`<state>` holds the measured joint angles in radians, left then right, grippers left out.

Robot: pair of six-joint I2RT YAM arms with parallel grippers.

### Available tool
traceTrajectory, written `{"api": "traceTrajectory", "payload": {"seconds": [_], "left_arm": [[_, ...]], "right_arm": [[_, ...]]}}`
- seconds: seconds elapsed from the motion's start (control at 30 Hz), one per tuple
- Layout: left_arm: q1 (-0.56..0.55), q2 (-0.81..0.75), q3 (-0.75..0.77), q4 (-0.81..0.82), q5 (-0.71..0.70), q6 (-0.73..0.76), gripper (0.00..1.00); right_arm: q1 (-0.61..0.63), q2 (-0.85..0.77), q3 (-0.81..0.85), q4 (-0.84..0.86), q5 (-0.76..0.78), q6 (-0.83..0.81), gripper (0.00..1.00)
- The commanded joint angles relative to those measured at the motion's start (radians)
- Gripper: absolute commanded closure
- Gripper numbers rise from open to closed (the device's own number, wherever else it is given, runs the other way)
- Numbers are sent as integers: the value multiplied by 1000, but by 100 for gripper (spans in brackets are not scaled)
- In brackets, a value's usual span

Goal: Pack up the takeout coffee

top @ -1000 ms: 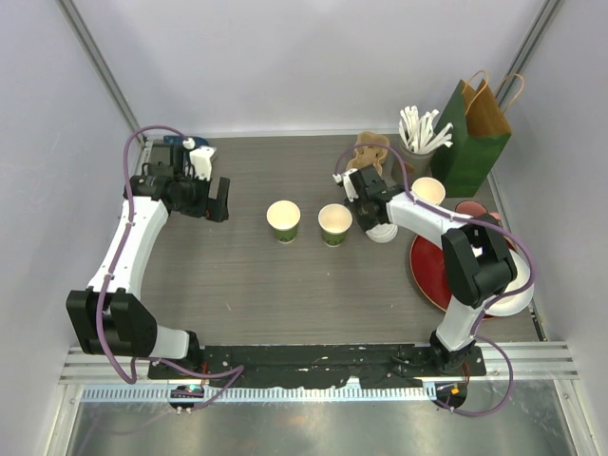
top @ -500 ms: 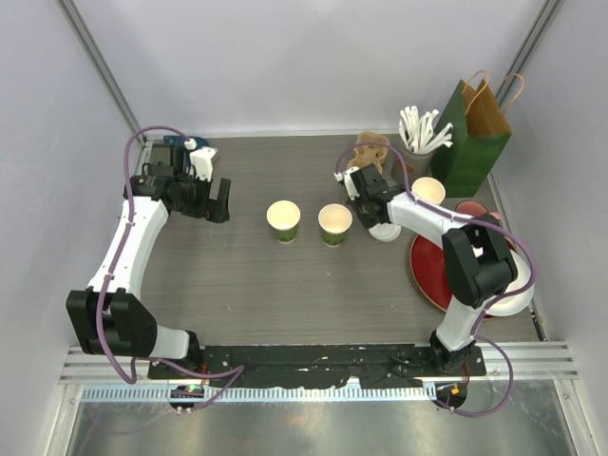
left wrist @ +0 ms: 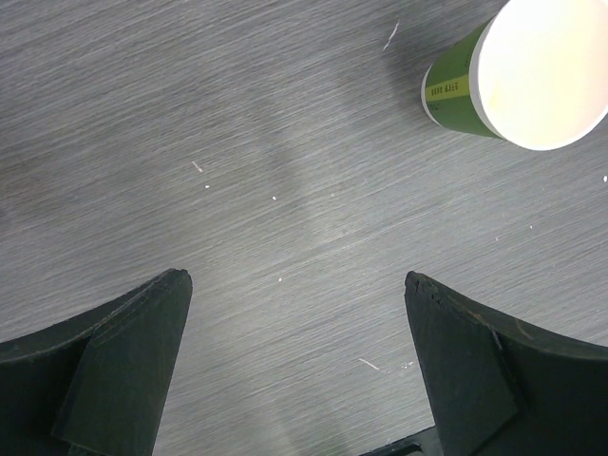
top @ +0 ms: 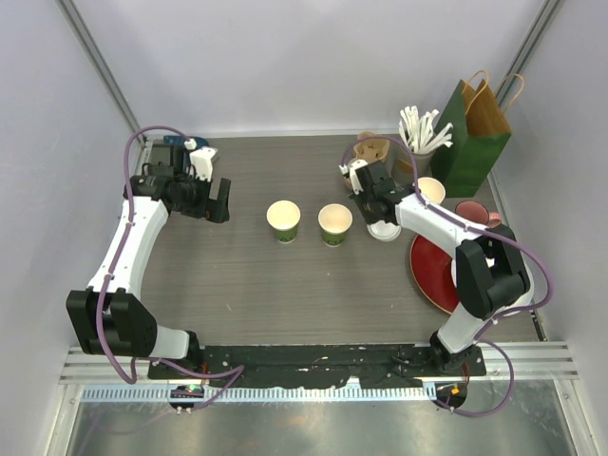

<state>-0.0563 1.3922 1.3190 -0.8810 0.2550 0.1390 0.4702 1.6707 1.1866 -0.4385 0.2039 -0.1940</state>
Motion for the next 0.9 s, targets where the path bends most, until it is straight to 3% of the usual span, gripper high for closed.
{"api": "traceTrajectory", "payload": {"seconds": [0.0,0.07,0.17,0.37,0.87], "left_arm": [[7,-13,-1,-1,21,8,0],[7,-13,-3,-1,21,10,0],[7,-12,-3,-3,26,10,0],[7,-7,-3,-4,27,11,0],[7,-1,8,-18,43,17,0]], "right_arm": [[5,-48,-36,29,46,57,75],[16,-65,-77,76,34,70,62],[42,-75,-116,127,112,67,56],[88,-71,-174,219,256,50,57],[111,-2,-176,262,279,24,62]]}}
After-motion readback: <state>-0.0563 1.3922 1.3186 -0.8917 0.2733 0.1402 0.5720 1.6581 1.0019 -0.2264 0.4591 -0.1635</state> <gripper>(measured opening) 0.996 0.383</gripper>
